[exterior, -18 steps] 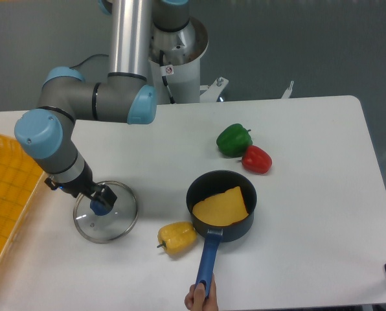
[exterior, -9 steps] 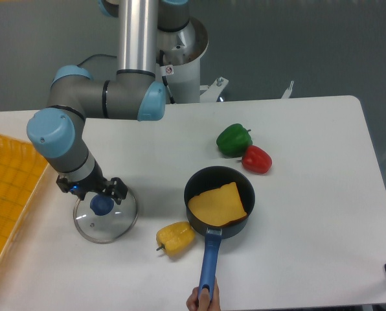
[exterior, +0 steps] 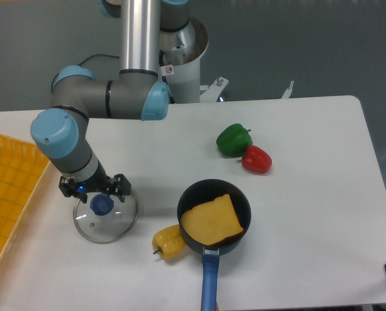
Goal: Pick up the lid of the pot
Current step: 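Lower the gripper around the blue knob of the glass lid, then close the gripper on the blue knob and adjust the grip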
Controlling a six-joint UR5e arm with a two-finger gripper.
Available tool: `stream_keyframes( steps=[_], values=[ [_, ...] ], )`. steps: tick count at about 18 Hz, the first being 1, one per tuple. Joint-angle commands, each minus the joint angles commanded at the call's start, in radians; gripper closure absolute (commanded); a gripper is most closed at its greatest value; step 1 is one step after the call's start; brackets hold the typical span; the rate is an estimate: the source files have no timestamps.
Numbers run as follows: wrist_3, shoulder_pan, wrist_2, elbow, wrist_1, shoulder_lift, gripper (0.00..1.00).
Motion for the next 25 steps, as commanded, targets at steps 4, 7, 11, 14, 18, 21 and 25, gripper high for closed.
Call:
stream_keyframes(
  steps=[4, 7, 11, 14, 18, 21, 25],
  values=[
    [-0.098, 0.0, -0.002, -0.002, 0.018, -0.003, 0.0],
    [-0.107, -0.003, 0.0, -0.005, 0.075, -0.008, 0.0],
    [-0.123, -0.032, 0.035, -0.011, 0.08, -0.034, 0.0],
    [-0.156, -0.035, 0.035, -0.037, 0.081, -0.038, 0.0],
    [-0.158, -0.037, 0.035, -0.058, 0.087, -0.041, 0.0],
    [-0.155, -0.037, 0.037, -0.054, 0.09, -0.052, 0.0],
    [-0.161, -0.037, 0.044, -0.046, 0.086, -0.061, 0.0]
  ],
)
